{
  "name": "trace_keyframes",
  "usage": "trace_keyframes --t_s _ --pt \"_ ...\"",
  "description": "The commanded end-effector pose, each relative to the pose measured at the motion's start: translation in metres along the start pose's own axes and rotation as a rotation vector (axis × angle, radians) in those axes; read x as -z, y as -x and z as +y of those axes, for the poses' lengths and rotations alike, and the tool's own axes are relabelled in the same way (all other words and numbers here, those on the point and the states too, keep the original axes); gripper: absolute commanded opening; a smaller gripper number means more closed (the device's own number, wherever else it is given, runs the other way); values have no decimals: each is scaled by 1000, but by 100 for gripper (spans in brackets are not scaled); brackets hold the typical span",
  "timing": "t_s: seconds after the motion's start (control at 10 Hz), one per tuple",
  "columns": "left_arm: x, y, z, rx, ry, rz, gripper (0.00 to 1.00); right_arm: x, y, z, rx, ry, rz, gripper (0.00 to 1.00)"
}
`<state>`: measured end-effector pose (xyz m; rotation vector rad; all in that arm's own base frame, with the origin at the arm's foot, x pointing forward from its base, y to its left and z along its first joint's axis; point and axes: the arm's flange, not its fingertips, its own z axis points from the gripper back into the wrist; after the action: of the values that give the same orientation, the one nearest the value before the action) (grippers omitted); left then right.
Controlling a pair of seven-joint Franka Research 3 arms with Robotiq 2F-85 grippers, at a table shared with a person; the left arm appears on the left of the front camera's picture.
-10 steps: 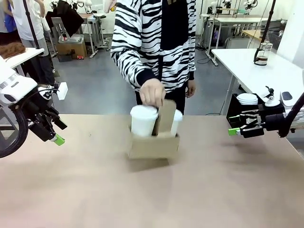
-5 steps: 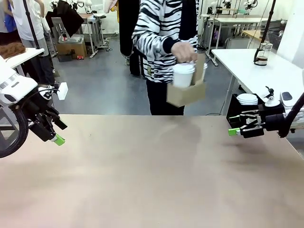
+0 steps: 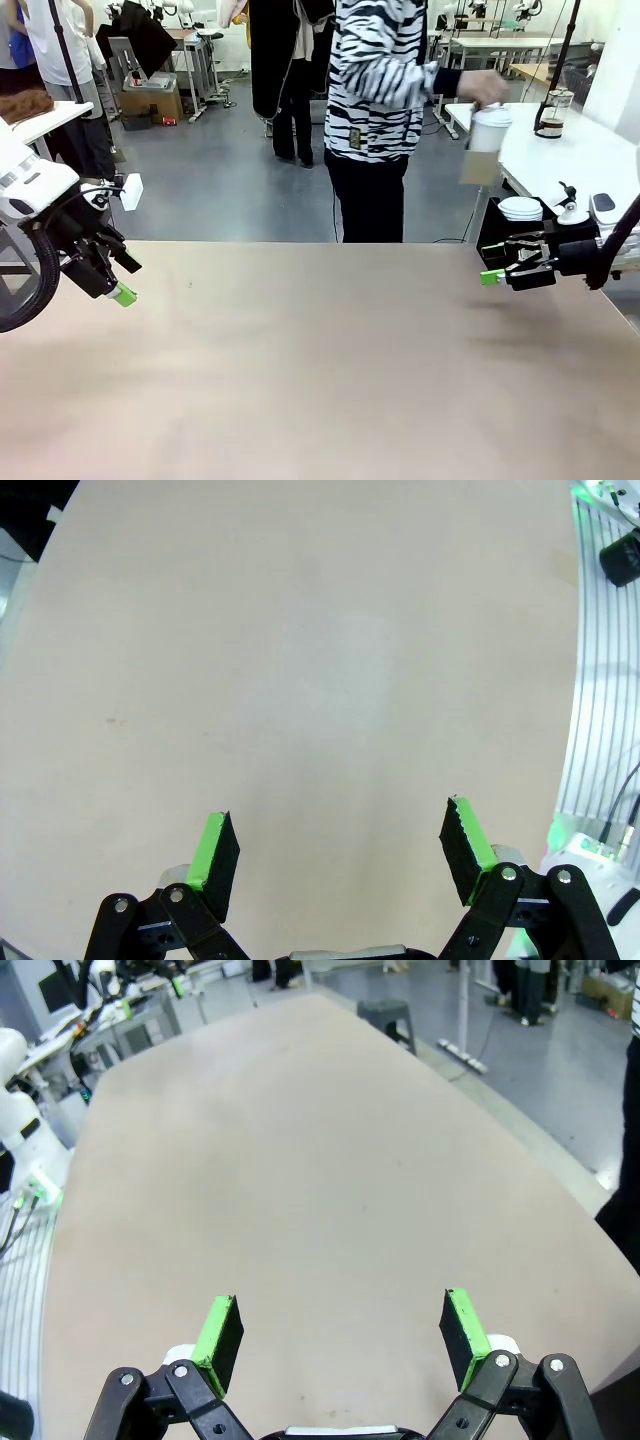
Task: Pour a drink into a cup and package it in a carrier.
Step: Insert the held 600 ml Paper Cup into the Cup Carrier.
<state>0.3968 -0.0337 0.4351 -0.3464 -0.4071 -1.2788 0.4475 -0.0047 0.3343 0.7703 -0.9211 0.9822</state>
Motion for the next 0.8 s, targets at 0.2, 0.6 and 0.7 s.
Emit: trace_keyframes --t_s 0.2,0.6,0.7 --pt "0 0 0 6 4 -17 100 -1 -1 -2 -1 -6 -9 100" --pt "0 0 0 6 4 -17 100 -1 -1 -2 -1 -6 -9 100" --pt "0 0 0 6 4 -17 100 -1 -1 -2 -1 -6 -9 100"
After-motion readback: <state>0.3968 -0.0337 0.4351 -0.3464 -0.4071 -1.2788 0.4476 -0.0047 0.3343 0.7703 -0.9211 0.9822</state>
